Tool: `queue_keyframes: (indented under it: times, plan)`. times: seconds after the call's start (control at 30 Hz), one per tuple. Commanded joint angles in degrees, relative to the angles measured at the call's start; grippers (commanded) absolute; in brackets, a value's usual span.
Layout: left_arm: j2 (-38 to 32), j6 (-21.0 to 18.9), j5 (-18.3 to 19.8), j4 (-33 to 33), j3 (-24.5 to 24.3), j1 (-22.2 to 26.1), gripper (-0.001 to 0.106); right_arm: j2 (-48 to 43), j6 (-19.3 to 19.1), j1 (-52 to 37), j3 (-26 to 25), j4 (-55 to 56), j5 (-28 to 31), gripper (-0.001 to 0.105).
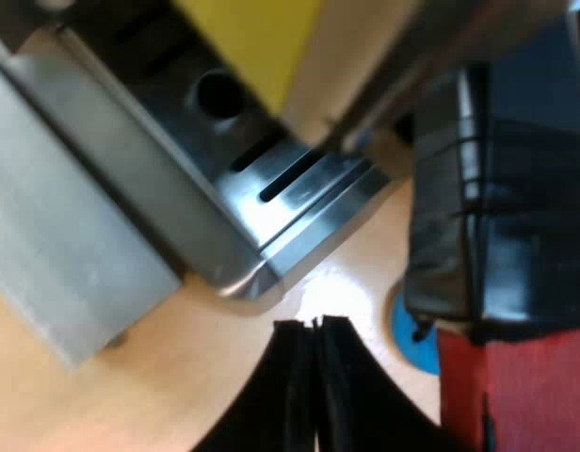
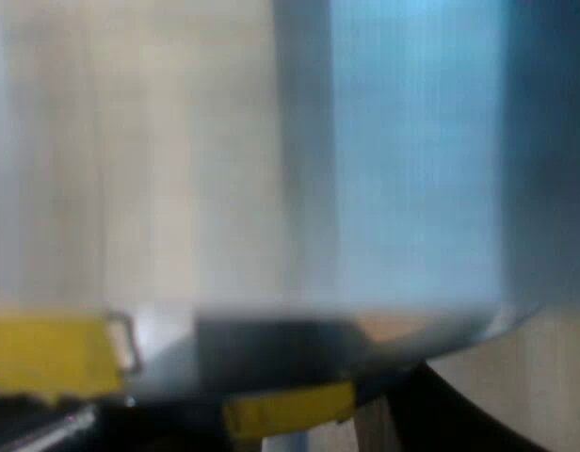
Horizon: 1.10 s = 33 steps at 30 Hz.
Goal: Put the handle in the coffee machine
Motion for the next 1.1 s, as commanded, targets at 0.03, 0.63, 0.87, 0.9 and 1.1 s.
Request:
queue_keyframes:
  times: [0.03, 0.63, 0.87, 0.9, 1.1]
  plan:
    - [-0.93, -2.24, 1.13, -1.33, -0.58, -2.19, 0.0, -3.04, -0.34, -0.03, -2.07, -3.75, -4.0, 0.028]
    - [-1.71, -4.62, 5.11, -0.16, -0.11, -2.86, 0.0, -11.51, 2.27, -0.01, 11.22, 5.91, -4.85, 0.028]
    - [-3.29, -6.47, 4.81, -0.16, -0.11, -3.16, 0.0, -18.93, 2.27, -0.02, 22.28, 6.87, -4.86, 0.028]
    - [-3.46, -6.72, 4.5, -0.16, -0.11, -3.34, 0.0, -19.85, 2.27, -0.02, 22.96, 6.87, -4.86, 0.028]
    - [-4.9, -10.44, 1.38, -0.79, -0.07, -7.66, 0.0, -30.69, 0.13, 0.34, 32.15, 7.43, -4.86, 0.028]
